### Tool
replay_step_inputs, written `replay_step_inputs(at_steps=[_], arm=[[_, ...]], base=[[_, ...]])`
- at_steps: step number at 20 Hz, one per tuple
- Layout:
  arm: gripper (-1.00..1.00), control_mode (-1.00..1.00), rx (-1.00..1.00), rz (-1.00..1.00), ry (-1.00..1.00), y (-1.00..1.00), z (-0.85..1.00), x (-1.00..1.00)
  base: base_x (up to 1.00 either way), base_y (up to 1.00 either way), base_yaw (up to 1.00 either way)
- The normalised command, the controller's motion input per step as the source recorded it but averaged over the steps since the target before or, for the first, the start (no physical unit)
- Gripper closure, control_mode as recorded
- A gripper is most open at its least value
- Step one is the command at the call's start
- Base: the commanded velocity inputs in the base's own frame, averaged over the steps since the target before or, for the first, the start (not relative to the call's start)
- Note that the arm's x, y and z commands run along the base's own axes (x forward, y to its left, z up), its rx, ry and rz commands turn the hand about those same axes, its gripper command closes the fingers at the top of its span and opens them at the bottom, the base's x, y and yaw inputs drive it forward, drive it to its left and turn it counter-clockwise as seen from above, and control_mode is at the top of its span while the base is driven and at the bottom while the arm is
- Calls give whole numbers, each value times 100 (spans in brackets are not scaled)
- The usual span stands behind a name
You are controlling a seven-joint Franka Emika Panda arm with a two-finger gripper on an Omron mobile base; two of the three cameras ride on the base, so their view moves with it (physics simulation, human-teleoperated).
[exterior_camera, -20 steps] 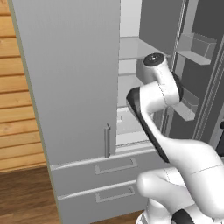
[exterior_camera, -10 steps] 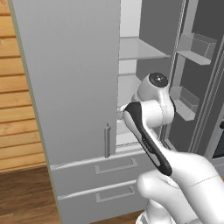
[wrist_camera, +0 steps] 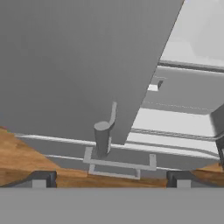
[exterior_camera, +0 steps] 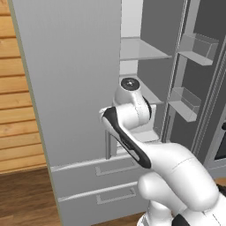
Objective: Grab a lemon wedge from the fridge and one ice cube from the ice bowl, and put them in the glass of lemonade.
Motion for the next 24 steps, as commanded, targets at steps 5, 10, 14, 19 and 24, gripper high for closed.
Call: replay_step_inputs(at_steps=[5, 10, 14, 19, 24], arm=[[-100, -100, 1, -1, 1, 27, -90, 10], [-100, -100, 5, 0, -6, 4, -96, 23], [-100, -100, 9, -3, -11, 0, -56, 27], [-100, -100, 3, -3, -3, 0, -15, 25], [-100, -100, 0, 0, 4, 0, 0, 36]], base=[[0, 0, 0], [0, 0, 0], [0, 0, 0], [0, 0, 0], [0, 0, 0]])
